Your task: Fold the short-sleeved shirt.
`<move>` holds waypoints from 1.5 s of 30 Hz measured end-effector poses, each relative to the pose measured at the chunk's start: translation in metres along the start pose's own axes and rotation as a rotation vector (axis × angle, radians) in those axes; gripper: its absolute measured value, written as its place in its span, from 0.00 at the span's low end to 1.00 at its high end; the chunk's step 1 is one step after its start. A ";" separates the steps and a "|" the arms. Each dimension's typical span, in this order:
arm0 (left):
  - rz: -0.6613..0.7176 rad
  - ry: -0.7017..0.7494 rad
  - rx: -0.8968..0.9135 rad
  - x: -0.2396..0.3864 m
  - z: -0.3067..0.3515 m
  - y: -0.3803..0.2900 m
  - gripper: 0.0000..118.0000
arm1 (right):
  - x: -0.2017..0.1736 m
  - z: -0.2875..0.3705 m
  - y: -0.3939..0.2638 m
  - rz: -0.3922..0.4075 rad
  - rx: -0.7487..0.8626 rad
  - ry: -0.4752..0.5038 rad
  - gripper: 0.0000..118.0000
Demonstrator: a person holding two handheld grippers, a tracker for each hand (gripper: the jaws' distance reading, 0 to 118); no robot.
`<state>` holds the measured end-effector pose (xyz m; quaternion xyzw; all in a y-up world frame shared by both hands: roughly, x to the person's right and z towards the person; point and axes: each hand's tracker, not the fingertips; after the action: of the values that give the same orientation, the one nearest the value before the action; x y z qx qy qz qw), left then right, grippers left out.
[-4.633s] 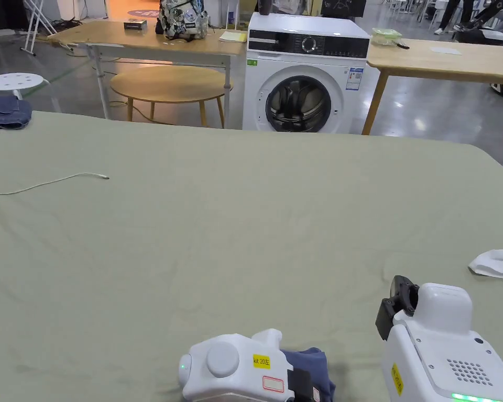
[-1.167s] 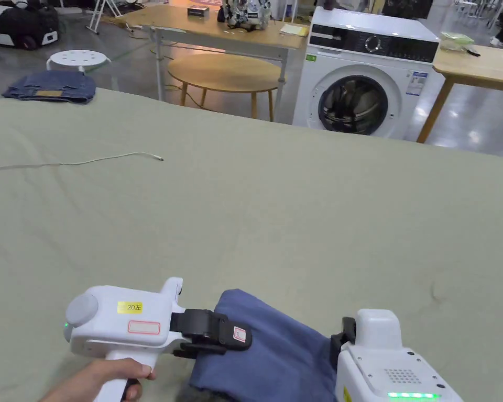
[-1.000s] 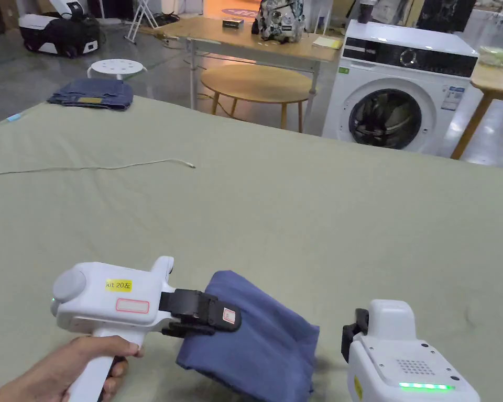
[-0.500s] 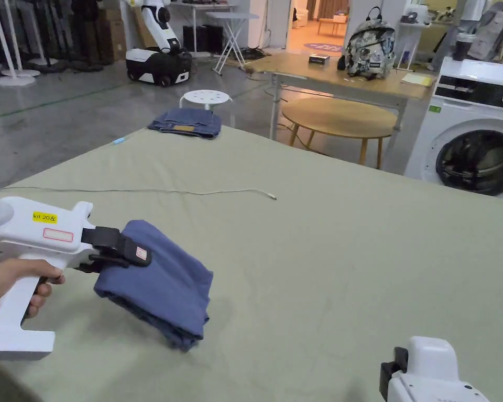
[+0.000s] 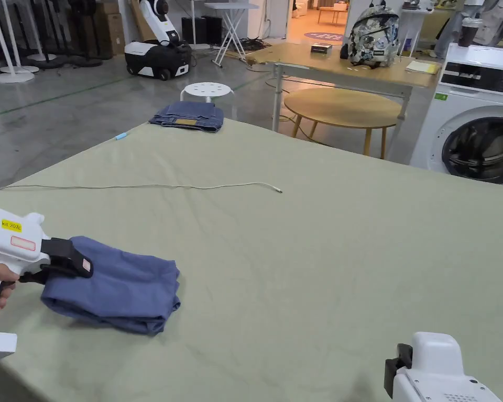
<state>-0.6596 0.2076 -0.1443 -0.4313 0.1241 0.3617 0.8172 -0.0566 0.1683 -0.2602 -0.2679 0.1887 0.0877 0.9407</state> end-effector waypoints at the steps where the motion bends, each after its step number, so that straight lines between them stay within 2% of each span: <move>1: -0.012 0.055 0.021 0.001 0.001 0.001 0.37 | 0.000 0.001 0.000 0.004 0.002 -0.002 0.00; 3: -0.006 0.112 0.067 0.001 0.006 0.003 0.51 | 0.001 0.003 0.000 0.014 0.007 -0.005 0.00; 4: 0.011 0.126 0.097 0.002 0.011 0.007 0.53 | 0.003 0.004 0.000 0.014 0.009 -0.007 0.00; 6: 0.022 0.190 0.182 0.009 0.023 0.006 0.53 | 0.008 0.004 0.000 0.009 0.011 -0.009 0.00; 9: -0.045 0.245 0.286 0.023 0.032 0.009 0.53 | 0.011 0.006 0.000 0.002 0.013 -0.014 0.00; 11: -0.110 0.229 0.297 0.034 0.028 0.003 0.53 | 0.015 0.006 0.000 -0.004 0.016 -0.013 0.00; 13: -0.167 0.124 0.247 0.045 0.014 -0.009 0.53 | 0.018 0.007 0.000 -0.013 0.019 -0.018 0.00; 17: -0.260 0.157 0.242 0.055 -0.019 -0.028 0.53 | 0.027 0.010 0.000 -0.024 0.018 -0.026 0.00; 18: -0.276 0.143 0.258 0.058 -0.028 -0.036 0.48 | 0.029 0.011 -0.001 -0.027 0.020 -0.030 0.00; 21: -0.337 0.075 0.323 0.084 -0.036 -0.053 0.22 | 0.041 0.010 -0.002 -0.033 0.022 -0.044 0.00; 23: -0.345 -0.012 0.356 0.110 -0.037 -0.075 0.16 | 0.049 0.011 -0.002 -0.039 0.025 -0.055 0.00; 25: -0.412 -0.035 0.378 0.135 -0.039 -0.088 0.08 | 0.056 0.013 -0.003 -0.050 0.030 -0.065 0.00; 28: -0.486 -0.054 0.408 0.175 -0.044 -0.113 0.02 | 0.068 0.016 -0.002 -0.065 0.043 -0.086 0.00; 30: -0.489 -0.136 0.438 0.201 -0.049 -0.128 0.01 | 0.072 0.025 -0.001 -0.078 0.057 -0.105 0.00; 33: -0.499 -0.175 0.461 0.238 -0.058 -0.149 0.00 | 0.083 0.029 0.001 -0.098 0.079 -0.130 0.00; 36: -0.611 -0.142 0.537 0.277 -0.066 -0.176 0.00 | 0.095 0.037 0.002 -0.123 0.120 -0.161 0.00; 42: -0.626 -0.155 0.638 0.338 -0.073 -0.230 0.00 | 0.112 0.059 0.011 -0.158 0.216 -0.213 0.00; 45: -0.684 -0.136 0.710 0.358 -0.075 -0.246 0.00 | 0.121 0.067 0.017 -0.184 0.267 -0.230 0.00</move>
<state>-0.2268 0.2309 -0.2222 -0.1179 0.0376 0.0358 0.9917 0.0701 0.2262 -0.2644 -0.1450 0.0645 0.0058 0.9873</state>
